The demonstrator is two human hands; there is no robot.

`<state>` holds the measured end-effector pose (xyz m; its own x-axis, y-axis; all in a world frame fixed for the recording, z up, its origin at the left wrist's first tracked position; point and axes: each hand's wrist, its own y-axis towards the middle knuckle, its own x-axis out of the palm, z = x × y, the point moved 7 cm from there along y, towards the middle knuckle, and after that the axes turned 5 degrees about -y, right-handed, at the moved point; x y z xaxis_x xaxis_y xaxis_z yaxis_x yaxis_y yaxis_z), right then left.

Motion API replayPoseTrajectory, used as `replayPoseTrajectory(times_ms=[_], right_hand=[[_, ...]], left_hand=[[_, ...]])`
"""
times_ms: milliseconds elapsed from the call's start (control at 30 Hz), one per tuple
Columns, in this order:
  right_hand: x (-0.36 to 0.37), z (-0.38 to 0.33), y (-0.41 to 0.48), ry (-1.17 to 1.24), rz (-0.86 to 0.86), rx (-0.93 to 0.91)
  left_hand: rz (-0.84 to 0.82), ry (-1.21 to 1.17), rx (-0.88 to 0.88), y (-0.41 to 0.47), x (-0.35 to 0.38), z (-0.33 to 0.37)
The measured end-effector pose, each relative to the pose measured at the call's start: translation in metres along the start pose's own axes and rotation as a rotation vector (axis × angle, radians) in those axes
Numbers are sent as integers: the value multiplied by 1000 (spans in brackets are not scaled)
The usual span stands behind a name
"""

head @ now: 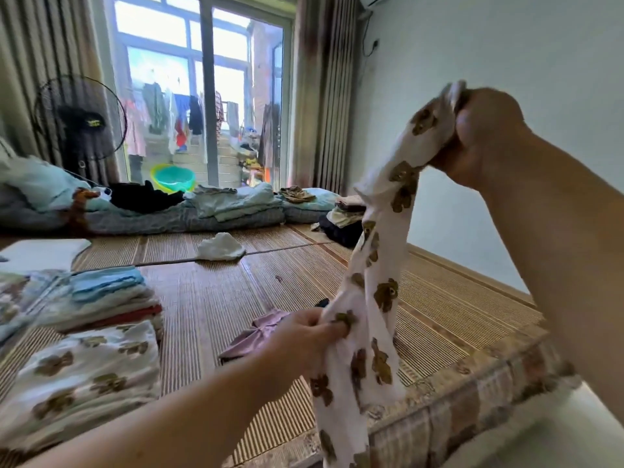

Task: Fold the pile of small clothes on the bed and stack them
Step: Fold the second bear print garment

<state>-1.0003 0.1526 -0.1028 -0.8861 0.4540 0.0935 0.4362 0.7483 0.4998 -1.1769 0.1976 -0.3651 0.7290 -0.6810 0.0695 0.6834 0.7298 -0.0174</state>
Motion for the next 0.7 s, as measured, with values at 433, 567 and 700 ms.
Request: replayPoseTrajectory(times_ms=[433, 567, 700], right_hand=[[108, 134, -119, -830, -702, 252], [121, 137, -123, -570, -618, 224], [136, 122, -123, -209, -664, 282]], left_hand=[[277, 248, 11, -35, -61, 72], [201, -41, 58, -53, -79, 71], [343, 11, -117, -76, -117, 31]])
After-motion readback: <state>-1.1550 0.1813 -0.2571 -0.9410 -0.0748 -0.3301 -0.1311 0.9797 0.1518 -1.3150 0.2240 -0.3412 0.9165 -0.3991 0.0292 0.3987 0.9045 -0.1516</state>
